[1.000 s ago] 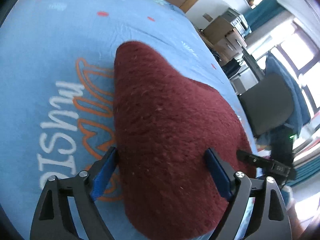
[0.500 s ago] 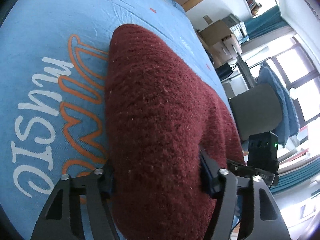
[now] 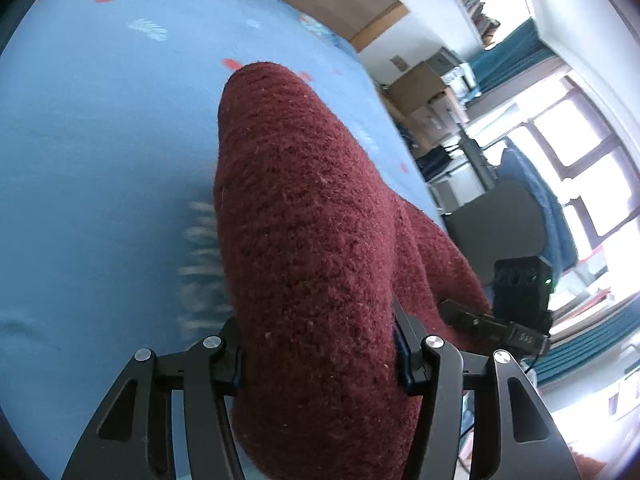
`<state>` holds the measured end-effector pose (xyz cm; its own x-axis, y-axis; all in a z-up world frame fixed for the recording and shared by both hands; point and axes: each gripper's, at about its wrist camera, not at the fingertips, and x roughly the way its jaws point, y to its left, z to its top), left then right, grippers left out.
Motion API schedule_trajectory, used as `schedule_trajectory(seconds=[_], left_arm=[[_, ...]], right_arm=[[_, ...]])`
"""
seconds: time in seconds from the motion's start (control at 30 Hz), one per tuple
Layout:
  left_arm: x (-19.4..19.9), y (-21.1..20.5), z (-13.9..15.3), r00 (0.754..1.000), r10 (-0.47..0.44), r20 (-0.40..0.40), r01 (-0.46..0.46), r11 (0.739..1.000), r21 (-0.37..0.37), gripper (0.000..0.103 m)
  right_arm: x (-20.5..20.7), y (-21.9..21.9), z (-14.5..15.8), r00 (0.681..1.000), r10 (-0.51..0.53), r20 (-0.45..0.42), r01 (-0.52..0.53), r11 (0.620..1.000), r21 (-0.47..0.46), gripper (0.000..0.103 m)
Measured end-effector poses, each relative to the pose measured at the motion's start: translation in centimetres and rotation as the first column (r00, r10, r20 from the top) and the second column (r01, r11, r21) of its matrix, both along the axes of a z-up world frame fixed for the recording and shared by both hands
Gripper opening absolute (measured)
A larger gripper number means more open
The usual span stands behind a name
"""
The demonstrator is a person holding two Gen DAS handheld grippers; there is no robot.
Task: Fold small clothes
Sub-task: 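Grasp the folded sweater with both grippers and lift it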
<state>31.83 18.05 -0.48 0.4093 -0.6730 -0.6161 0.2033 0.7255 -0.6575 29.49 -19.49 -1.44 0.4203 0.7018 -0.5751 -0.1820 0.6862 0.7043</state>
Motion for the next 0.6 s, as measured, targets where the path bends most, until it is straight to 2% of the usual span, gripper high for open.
schedule_trajectory(seconds=[0.1, 0.17, 0.27, 0.33, 0.43, 0.57, 0.6], left_arm=[[-0.6, 2.3, -2.2, 0.998, 0.030, -0.058, -0.024, 0.994, 0.105, 0.054], [-1.5, 3.7, -3.7, 0.996, 0.041, -0.085, -0.030, 0.991, 0.128, 0.059], [-2.9, 4.4, -3.0, 0.997, 0.042, -0.063, -0.035, 0.993, 0.111, 0.062], [-4.3, 4.5, -1.8, 1.000, 0.020, -0.024, -0.016, 0.985, 0.169, 0.062], [-6.6, 3.9, -0.6, 1.000, -0.019, 0.024, 0.013, 0.969, 0.247, 0.062], [-8.7, 2.0, -1.3, 0.999, -0.036, 0.040, 0.021, 0.941, 0.338, 0.063], [-9.1, 1.6, -1.7, 0.999, -0.032, 0.042, 0.016, 0.938, 0.346, 0.066]], right_arm=[[0.5, 3.7, -1.5, 0.999, 0.040, -0.027, -0.041, 0.998, -0.040, 0.040], [0.5, 5.6, -3.1, 0.996, 0.059, -0.067, -0.065, 0.994, -0.088, 0.040], [-0.1, 6.4, -4.1, 0.996, 0.047, -0.082, -0.057, 0.990, -0.129, 0.044], [-0.3, 5.7, -3.8, 0.996, 0.019, -0.085, -0.032, 0.988, -0.154, 0.048], [-1.0, 4.4, -2.9, 0.997, -0.004, -0.081, -0.012, 0.981, -0.195, 0.048], [-0.8, 3.5, -2.6, 0.997, -0.028, -0.071, 0.007, 0.960, -0.281, 0.051], [-1.0, 3.4, -3.0, 0.996, -0.036, -0.076, 0.011, 0.954, -0.298, 0.053]])
